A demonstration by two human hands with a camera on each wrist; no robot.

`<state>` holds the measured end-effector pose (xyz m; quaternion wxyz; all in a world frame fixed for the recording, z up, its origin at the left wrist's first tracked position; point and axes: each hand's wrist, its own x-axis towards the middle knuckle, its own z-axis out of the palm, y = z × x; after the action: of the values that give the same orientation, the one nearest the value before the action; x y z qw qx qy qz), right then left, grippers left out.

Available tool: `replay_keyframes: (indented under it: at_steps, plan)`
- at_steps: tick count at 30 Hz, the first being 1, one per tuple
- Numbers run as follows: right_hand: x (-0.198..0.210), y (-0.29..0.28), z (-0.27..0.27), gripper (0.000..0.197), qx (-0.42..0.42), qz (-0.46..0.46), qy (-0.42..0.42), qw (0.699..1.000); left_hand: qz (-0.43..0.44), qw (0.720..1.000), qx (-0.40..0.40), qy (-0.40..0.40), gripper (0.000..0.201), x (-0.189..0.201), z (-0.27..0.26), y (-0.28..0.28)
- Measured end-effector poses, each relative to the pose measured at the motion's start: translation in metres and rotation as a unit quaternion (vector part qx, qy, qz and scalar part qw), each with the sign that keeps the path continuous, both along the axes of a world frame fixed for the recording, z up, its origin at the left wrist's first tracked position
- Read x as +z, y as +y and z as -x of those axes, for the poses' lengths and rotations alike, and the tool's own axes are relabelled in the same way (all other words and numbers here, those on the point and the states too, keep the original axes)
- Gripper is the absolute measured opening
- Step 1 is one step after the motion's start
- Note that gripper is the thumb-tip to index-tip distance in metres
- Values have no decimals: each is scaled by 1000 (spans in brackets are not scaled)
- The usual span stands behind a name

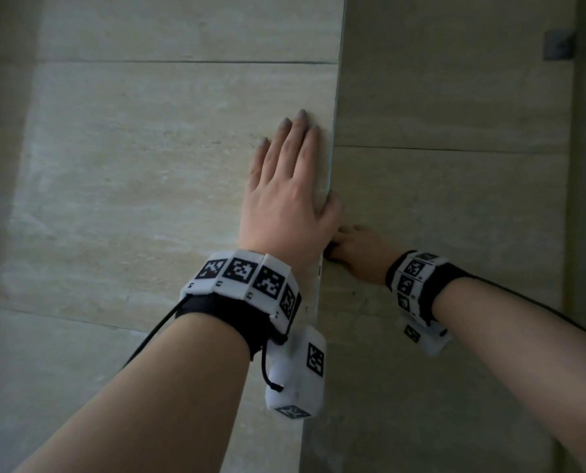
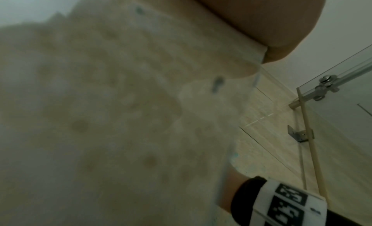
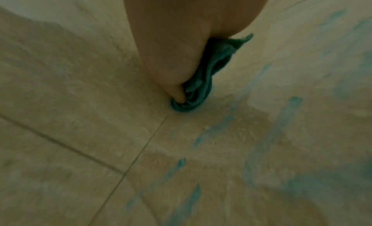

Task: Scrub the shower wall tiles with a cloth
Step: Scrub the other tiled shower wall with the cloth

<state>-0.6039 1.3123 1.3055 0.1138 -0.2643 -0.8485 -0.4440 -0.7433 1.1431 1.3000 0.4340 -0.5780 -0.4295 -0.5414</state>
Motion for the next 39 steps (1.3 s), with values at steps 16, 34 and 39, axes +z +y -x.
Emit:
replay_keyframes:
  at_steps: [16, 34, 39]
  plan:
    - [-42, 1, -23, 14, 89, -31, 78, 993, 1, 1000, -7, -2, 74, 0, -1, 1]
    - [-65, 3, -17, 13, 85, 0, 60, 995, 3, 1000, -1, -1, 74, -1, 0, 0]
    - [-34, 1, -23, 13, 56, -36, 77, 995, 5, 1000, 4, 4, 73, -1, 0, 1]
